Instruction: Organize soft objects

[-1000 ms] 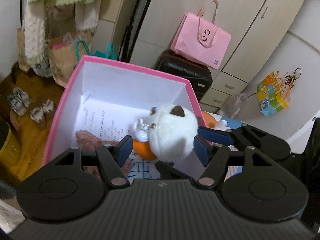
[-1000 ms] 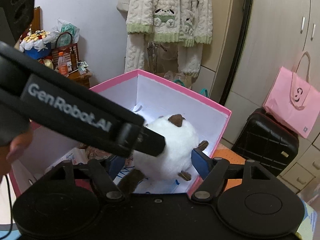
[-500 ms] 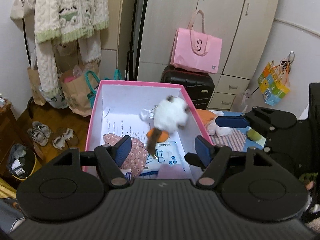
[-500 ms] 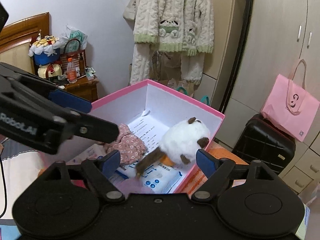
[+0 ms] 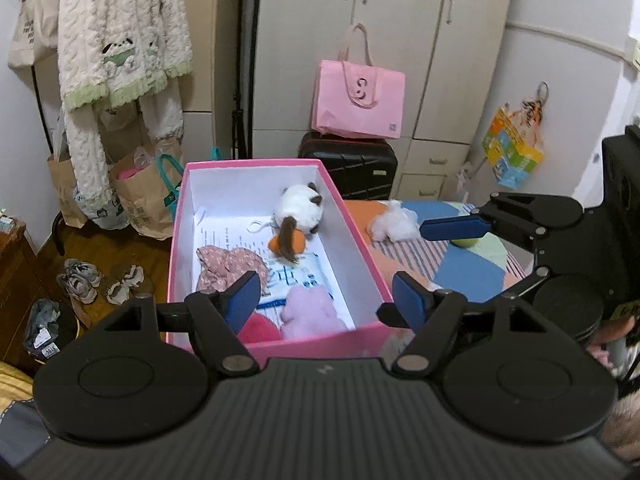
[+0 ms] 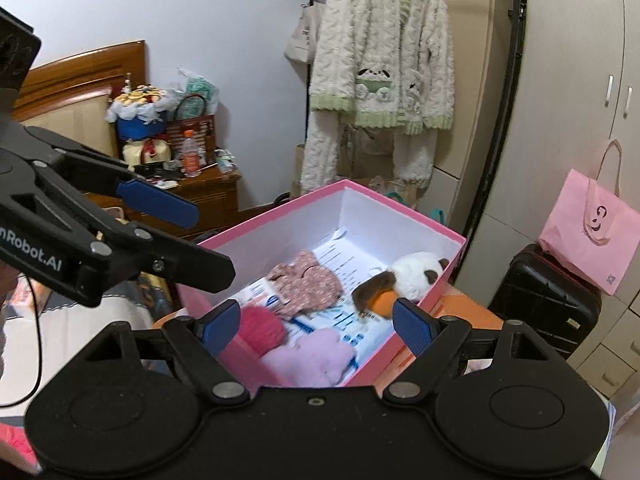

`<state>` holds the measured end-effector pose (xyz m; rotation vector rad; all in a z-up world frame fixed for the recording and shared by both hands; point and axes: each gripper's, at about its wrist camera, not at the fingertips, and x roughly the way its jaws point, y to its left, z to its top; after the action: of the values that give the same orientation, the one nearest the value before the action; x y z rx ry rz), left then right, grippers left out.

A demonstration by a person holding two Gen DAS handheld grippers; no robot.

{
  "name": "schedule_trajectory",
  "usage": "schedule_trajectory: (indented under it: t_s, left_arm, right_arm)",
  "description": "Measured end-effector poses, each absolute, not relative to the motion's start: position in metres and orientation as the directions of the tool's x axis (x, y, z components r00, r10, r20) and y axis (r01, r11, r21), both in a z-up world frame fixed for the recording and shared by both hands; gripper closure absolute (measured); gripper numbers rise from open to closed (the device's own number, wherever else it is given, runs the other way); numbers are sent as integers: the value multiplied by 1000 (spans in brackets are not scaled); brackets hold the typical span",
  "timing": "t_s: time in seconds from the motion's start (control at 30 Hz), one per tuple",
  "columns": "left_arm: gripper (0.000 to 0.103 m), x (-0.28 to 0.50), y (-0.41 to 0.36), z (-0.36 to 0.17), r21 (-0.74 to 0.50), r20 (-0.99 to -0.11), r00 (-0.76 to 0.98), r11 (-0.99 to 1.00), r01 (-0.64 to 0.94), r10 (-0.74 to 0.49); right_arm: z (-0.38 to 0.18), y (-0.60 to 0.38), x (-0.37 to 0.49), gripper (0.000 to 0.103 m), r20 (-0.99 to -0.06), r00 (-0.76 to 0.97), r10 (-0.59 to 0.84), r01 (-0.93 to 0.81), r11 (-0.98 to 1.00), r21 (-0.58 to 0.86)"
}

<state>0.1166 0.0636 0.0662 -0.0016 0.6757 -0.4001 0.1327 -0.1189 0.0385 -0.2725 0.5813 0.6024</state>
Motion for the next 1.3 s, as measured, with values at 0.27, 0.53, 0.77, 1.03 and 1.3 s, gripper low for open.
schedule_trajectory:
  t_s: [0.27, 0.53, 0.77, 1.03, 1.3]
  left_arm:
    - [29, 87, 37, 63, -81, -623, 674, 889, 450, -398]
    - [28, 77, -7, 49, -86, -630, 623, 838, 538, -465]
    - [28, 87, -38, 44, -99, -587, 633, 821, 563, -505]
    - [28, 110, -84, 28, -93, -570, 642, 817, 570, -513]
    - [28, 142, -117, 12, -93, -530, 681, 832, 546, -506]
  right_arm:
    - [35, -158, 96, 17, -605, 647, 463, -601, 799, -31]
    - [26, -212, 77, 16, -596, 694, 403, -506, 863, -5]
    - [11, -258, 77, 16, -576, 738, 353, -413, 910, 29]
    - [-9, -305, 91, 14, -512, 813, 279, -308, 951, 29]
    - [-46, -345, 122, 13, -486, 852, 192, -197, 980, 41]
